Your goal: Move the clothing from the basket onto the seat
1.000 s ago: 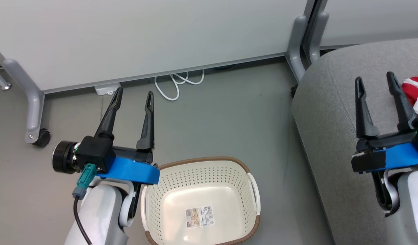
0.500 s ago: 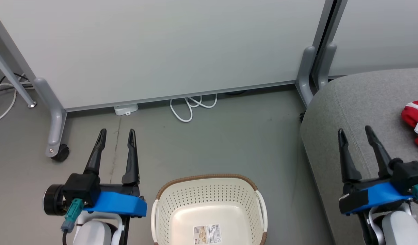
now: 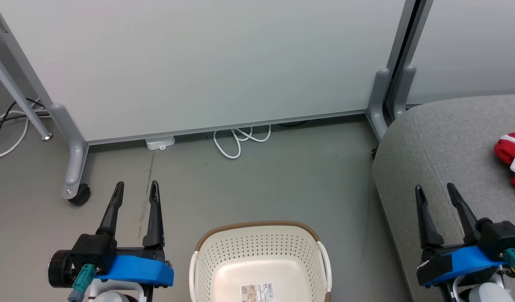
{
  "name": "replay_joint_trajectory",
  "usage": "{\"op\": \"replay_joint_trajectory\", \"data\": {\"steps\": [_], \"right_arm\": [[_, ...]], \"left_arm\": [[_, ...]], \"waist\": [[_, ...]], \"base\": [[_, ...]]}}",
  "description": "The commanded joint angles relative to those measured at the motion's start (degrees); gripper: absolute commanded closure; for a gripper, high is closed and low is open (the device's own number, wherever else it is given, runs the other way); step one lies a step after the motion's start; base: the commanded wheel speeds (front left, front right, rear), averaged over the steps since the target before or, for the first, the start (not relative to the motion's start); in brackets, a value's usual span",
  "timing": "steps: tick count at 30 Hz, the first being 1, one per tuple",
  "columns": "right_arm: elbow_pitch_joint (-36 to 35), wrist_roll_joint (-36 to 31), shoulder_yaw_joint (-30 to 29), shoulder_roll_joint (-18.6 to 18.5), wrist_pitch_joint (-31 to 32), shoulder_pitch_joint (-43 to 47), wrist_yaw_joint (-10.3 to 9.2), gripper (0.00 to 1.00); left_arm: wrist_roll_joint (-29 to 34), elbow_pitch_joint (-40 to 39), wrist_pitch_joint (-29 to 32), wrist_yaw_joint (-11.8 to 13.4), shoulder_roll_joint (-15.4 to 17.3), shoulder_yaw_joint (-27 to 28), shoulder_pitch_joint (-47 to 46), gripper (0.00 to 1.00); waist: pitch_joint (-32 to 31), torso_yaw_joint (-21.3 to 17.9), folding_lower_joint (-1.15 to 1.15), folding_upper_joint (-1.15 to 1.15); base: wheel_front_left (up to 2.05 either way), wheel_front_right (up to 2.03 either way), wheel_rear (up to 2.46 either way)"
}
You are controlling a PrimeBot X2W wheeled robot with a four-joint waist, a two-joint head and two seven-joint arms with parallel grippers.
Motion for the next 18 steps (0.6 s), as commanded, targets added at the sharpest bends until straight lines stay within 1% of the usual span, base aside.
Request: {"op": "replay_joint_trajectory", "data": {"steps": [1,8,17,18], "right_arm": [[0.12,0.17,-0.22,0.26,0.02,0.84,0.01,0.0],[0.19,-0.08,-0.54,0.93,0.02,1.66,0.01,0.0],[0.69,0.12,-0.62,0.81,0.02,1.38,0.01,0.0],[0.61,0.03,-0.59,0.81,0.0,1.09,0.0,1.0]], "left_arm": [[-0.03,0.12,-0.16,-0.06,-0.1,0.11,0.38,0.0],[-0.81,0.48,-0.17,0.35,-0.11,-0.46,0.74,0.0],[-1.38,1.07,-0.16,0.6,-0.11,-0.7,0.5,0.0],[-1.13,1.05,0.0,0.49,-0.03,-0.52,0.32,1.0]], "waist": [[-0.06,0.04,0.0,0.0],[-0.34,0.38,0.0,0.0],[-0.74,0.64,0.0,0.0],[-0.75,0.65,0.0,0.0]], "base": [[0.0,0.0,0.0],[0.0,0.0,0.0],[0.0,0.0,0.0],[0.0,0.0,0.0]]}}
